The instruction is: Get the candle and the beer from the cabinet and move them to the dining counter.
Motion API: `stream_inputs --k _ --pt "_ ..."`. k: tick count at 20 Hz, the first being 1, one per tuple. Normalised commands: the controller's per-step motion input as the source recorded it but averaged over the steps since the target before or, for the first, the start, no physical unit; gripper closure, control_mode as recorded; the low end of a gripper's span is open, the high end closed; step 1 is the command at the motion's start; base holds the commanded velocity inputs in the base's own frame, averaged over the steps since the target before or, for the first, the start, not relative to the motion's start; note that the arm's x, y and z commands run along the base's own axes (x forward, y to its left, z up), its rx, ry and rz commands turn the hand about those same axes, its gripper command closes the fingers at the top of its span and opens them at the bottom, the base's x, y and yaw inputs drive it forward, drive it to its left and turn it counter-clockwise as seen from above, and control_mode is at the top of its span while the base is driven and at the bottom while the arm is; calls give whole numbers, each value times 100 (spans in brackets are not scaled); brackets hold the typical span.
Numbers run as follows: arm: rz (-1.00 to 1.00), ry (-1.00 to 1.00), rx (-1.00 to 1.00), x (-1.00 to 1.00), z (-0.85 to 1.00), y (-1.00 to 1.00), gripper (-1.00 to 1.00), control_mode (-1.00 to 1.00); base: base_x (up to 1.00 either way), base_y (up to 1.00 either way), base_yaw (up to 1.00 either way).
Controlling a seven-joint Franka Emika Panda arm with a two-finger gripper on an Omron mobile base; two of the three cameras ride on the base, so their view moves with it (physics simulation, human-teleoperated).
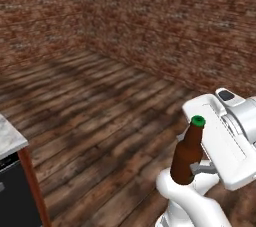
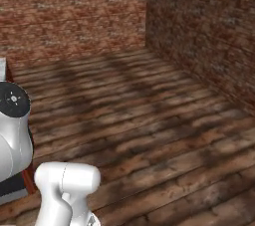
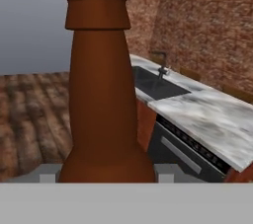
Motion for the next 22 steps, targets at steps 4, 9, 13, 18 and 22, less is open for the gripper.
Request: stream_inputs --k 4,9,13,18,22 --pt "0 0 0 0 0 0 100 100 100 -44 31" --pt "0 0 0 0 0 0 100 100 100 -41 32" --pt "0 0 0 0 0 0 100 100 100 -36 33" --pt "0 0 0 0 0 0 100 100 100 -22 35" --pt "0 0 0 0 0 0 100 100 100 -14 37"
